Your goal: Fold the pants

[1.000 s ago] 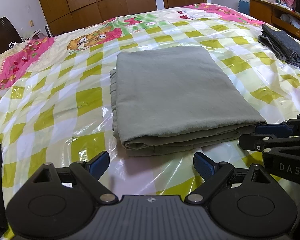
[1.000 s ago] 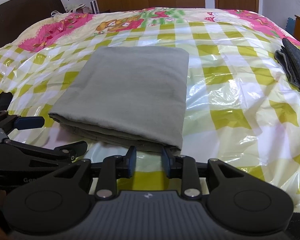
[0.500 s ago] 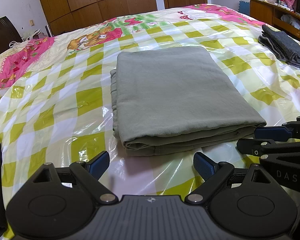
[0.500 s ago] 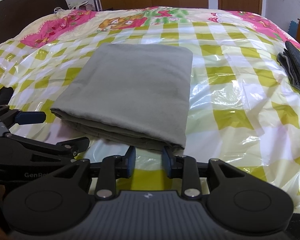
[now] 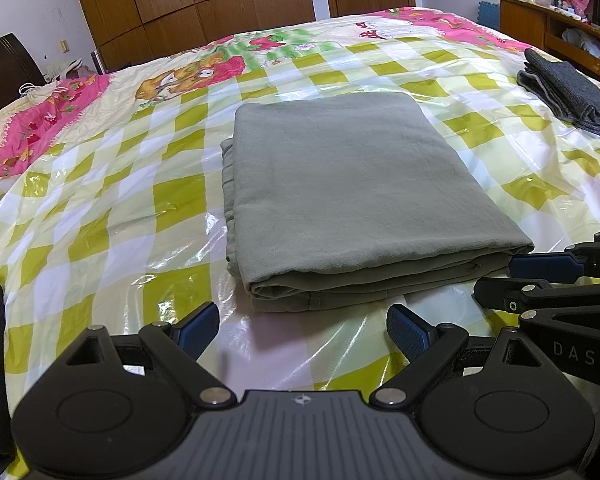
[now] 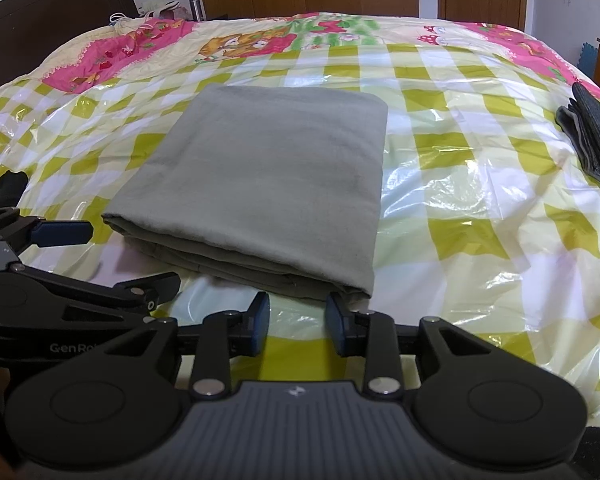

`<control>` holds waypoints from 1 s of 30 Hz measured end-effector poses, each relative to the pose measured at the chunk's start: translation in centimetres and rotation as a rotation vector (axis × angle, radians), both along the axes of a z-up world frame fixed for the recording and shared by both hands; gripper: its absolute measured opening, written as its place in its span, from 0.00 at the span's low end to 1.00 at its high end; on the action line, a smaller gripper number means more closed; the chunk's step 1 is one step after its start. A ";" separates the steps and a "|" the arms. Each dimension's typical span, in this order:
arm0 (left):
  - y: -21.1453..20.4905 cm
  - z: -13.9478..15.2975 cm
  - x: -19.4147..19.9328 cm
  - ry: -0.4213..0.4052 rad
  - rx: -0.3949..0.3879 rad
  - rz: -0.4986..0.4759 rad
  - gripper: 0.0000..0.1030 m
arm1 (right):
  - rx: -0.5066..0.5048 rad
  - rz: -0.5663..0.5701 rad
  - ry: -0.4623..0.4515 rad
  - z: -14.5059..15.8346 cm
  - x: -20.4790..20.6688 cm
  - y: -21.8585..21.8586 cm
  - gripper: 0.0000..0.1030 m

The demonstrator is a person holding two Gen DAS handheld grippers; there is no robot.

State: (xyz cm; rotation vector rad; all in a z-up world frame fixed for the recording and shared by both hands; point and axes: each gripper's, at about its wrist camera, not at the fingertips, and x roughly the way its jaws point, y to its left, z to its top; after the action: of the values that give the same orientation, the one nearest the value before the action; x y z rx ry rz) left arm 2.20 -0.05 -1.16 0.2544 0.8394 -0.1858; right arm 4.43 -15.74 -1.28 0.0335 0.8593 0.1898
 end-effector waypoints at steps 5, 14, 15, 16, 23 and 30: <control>0.0 0.0 0.0 -0.001 0.001 0.002 0.99 | 0.000 0.000 0.000 0.0 0.0 0.0 0.31; 0.1 0.0 0.0 -0.003 0.001 0.006 0.99 | 0.000 0.000 0.000 0.0 0.0 0.0 0.32; 0.1 0.0 0.0 -0.004 0.001 0.006 0.99 | 0.001 -0.001 0.000 0.0 0.0 0.0 0.32; 0.2 0.0 0.0 -0.005 0.000 0.006 0.99 | 0.001 -0.001 0.000 0.0 0.0 0.0 0.32; 0.2 0.0 0.1 -0.005 -0.001 0.010 0.99 | 0.001 -0.001 0.000 0.0 0.0 0.0 0.32; 0.1 0.0 0.1 -0.003 0.001 0.015 0.99 | 0.002 -0.001 0.000 0.0 0.0 0.0 0.32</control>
State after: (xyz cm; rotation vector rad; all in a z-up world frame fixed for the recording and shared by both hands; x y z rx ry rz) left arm 2.34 0.02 -1.12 0.2487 0.8381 -0.1706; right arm 4.45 -15.74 -1.28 0.0358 0.8593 0.1896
